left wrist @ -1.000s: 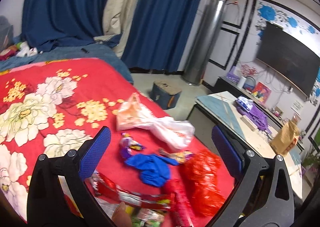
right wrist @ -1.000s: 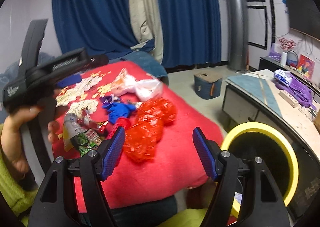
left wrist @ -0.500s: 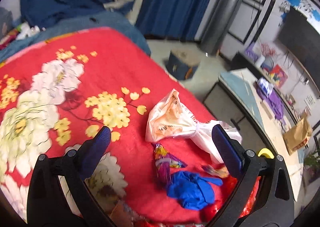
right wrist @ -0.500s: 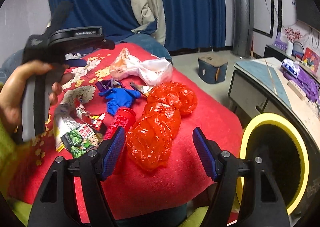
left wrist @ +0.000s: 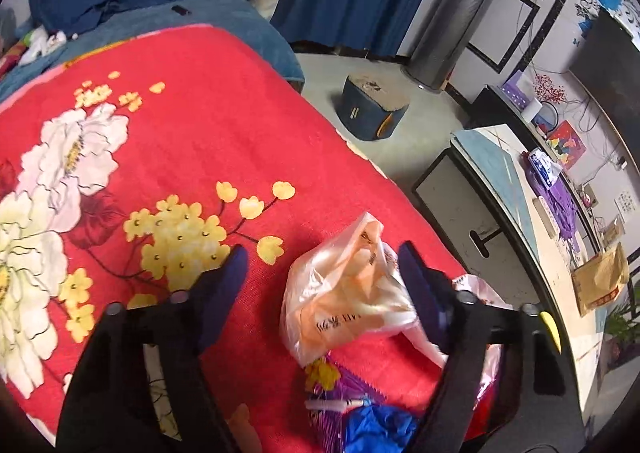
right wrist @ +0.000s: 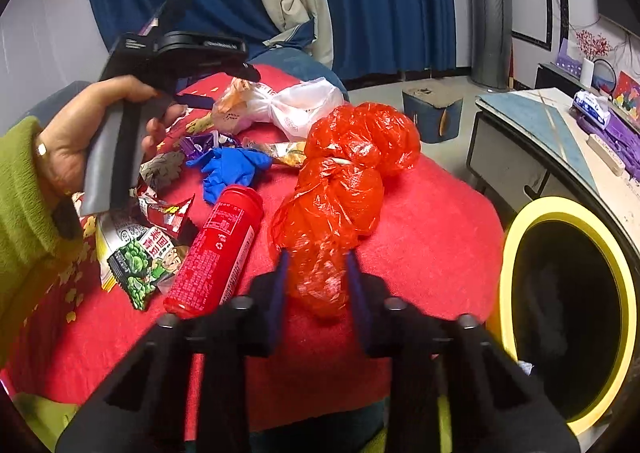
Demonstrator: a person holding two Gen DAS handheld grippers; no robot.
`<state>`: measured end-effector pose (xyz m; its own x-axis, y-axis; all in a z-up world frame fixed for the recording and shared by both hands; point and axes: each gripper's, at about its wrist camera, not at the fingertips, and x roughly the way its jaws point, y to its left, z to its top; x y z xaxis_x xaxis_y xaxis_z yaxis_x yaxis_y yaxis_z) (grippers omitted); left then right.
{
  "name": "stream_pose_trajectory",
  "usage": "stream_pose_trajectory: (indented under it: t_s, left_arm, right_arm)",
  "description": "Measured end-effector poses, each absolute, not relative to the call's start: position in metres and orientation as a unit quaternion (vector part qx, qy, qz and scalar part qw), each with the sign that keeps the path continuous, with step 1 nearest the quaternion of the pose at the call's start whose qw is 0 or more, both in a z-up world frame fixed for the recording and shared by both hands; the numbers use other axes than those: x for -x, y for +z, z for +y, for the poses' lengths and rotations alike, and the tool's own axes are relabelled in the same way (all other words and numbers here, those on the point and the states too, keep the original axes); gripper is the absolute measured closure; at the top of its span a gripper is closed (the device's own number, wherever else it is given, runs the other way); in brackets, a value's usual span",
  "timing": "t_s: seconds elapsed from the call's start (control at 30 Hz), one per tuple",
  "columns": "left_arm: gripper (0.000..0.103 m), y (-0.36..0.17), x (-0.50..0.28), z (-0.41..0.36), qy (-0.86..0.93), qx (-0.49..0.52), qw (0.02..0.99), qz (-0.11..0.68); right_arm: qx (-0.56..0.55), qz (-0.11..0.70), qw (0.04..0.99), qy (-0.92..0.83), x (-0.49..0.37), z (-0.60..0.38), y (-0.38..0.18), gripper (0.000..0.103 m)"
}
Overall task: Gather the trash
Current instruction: 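Grasp the red plastic bag with the right gripper while the left grasps the white bag, then carry both bags over the bin and open both grippers to drop them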
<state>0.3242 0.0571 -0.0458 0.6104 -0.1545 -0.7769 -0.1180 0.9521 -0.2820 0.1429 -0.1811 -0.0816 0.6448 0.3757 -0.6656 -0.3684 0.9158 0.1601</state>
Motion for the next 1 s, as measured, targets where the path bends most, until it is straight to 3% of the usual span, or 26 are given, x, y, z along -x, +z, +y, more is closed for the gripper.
stream_pose_trajectory:
  t_s: [0.07,0.1,0.33,1.0]
  left_arm:
    - [0.052,-0.052,-0.329,0.059,-0.019,0.169,0.876,0.451]
    - [0.061,-0.054,-0.329,0.061,-0.024,0.180,0.873,0.453]
    - [0.082,-0.050,-0.324,0.062,-0.036,0.187,0.877,0.441]
    - [0.085,0.047,-0.215,0.076,-0.007,0.166,0.951,0.259]
  right_arm:
    - [-0.005,0.362,0.909,0.206,-0.140,-0.181,-0.079,0.089]
    - [-0.006,0.360,0.910,0.205,-0.140,-0.181,-0.078,0.089]
    - [-0.010,0.339,0.919,0.200,-0.132,-0.188,-0.068,0.091]
    - [0.012,0.265,0.936,0.233,-0.111,-0.186,-0.022,0.091]
